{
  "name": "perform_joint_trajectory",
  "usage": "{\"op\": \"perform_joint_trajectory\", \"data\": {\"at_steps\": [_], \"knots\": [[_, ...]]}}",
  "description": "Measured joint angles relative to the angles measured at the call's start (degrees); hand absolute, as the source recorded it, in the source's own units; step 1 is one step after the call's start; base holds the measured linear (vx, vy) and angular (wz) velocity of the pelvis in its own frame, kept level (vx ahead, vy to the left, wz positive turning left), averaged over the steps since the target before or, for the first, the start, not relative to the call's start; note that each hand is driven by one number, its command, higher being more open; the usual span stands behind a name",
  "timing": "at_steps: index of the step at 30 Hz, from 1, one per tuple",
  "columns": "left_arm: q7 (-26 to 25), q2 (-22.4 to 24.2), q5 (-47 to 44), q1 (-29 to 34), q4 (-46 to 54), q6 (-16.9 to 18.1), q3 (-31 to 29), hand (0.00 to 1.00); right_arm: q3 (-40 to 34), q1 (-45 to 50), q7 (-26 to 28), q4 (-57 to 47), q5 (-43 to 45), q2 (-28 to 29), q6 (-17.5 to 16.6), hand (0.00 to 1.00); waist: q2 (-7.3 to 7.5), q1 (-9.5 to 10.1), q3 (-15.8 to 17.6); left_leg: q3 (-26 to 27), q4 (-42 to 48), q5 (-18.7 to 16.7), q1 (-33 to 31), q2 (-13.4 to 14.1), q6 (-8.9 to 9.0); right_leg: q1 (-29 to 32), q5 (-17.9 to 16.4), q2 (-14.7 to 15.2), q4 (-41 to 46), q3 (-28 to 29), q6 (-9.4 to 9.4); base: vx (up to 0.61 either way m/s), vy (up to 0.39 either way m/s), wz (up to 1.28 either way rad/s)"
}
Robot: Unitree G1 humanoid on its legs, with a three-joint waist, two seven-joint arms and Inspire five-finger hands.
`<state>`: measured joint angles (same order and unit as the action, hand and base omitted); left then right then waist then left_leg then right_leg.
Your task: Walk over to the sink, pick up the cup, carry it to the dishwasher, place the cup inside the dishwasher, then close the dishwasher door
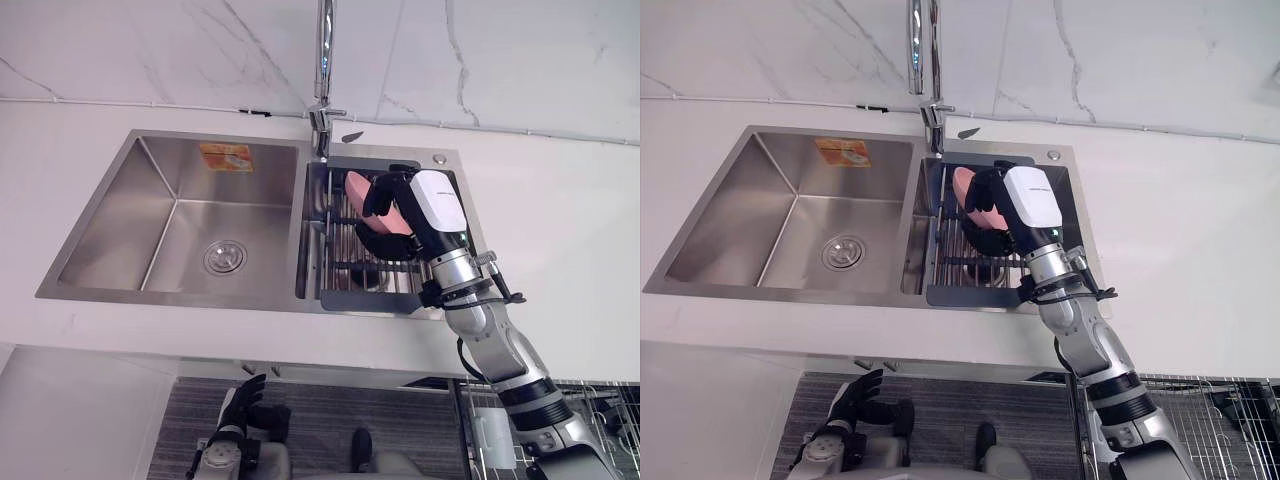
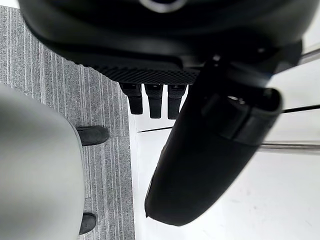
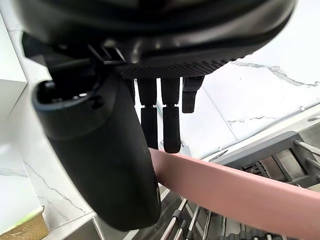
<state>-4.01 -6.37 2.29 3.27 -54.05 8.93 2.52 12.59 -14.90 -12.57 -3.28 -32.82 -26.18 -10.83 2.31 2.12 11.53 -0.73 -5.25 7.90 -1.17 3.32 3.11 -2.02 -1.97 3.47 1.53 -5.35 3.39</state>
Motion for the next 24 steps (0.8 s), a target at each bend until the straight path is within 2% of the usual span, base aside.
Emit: {"op": "perform_joint_trajectory", "data": {"at_steps": [9, 21, 24], "knots": [[0.1, -0.1, 0.0, 0.0, -0.5, 0.0, 0.0, 0.9, 0.0, 0.3, 0.0, -0.5, 0.0, -0.8, 0.0, 0.3, -0.02, -0.47, -0.2, 0.0, 0.2, 0.0, 0.7, 0.0, -0.02, -0.9, 0.2, 0.0, -0.5, 0.0, 0.07, 0.0, -0.001, 0.0], [0.1, 0.0, 0.2, 0.0, -2.0, 0.0, -0.1, 0.9, -0.6, 2.5, 0.0, -6.1, 0.1, -0.9, -0.6, 0.3, -0.09, -0.76, -1.7, 0.6, 0.0, -0.1, 1.0, 0.1, -0.16, -0.9, 0.3, 0.0, -0.8, 0.6, -0.04, -0.01, -0.005, -0.04], [0.1, 0.1, 1.2, 0.0, -2.8, -0.1, -0.1, 0.9, -1.3, 2.5, 0.0, -7.8, 0.1, -1.0, -0.7, 0.3, -0.07, -0.81, -3.0, 0.7, 0.0, -0.1, 1.1, 0.1, -0.22, -0.9, 0.5, 0.0, -0.9, 0.7, -0.05, 0.0, -0.004, -0.01]]}}
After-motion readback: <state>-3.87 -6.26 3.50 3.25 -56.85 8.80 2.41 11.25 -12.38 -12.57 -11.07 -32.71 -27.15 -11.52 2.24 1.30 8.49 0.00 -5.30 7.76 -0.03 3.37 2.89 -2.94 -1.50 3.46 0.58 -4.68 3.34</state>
